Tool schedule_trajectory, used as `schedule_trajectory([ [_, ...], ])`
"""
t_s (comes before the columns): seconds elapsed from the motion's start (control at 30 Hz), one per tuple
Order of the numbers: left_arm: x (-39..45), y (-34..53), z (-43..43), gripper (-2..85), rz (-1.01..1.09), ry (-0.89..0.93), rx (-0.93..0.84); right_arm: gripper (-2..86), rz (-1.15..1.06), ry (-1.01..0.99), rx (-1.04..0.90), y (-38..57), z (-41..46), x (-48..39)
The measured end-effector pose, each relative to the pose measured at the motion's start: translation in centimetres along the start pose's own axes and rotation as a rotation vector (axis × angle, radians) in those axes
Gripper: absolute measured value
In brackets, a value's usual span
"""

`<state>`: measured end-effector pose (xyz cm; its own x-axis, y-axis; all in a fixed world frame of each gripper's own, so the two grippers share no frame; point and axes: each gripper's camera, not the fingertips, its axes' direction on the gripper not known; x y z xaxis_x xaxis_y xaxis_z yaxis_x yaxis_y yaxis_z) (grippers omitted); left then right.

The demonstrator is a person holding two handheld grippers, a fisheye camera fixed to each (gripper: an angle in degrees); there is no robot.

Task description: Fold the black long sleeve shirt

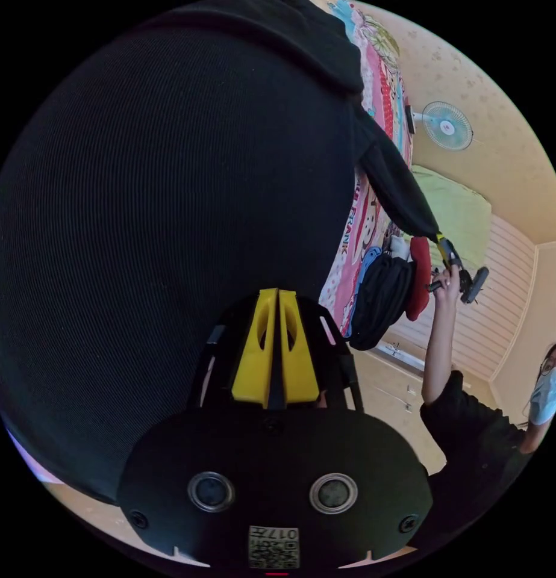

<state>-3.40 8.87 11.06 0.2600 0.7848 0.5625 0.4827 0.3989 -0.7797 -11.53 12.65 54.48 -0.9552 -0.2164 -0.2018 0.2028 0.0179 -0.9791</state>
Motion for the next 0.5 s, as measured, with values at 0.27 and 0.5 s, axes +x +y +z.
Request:
schedule_trajectory([
  [0.27,-3.9,1.2,-2.8,-1.0,-0.045,0.123,0.063,8.6,0.330,-0.094,-0.151,1.3,7.5,6.5],
  [0.5,-4.4,1.3,-5.0,-1.0,-0.015,0.137,0.062,11.5,0.472,-0.179,-0.326,0.9,14.4,8.8],
])
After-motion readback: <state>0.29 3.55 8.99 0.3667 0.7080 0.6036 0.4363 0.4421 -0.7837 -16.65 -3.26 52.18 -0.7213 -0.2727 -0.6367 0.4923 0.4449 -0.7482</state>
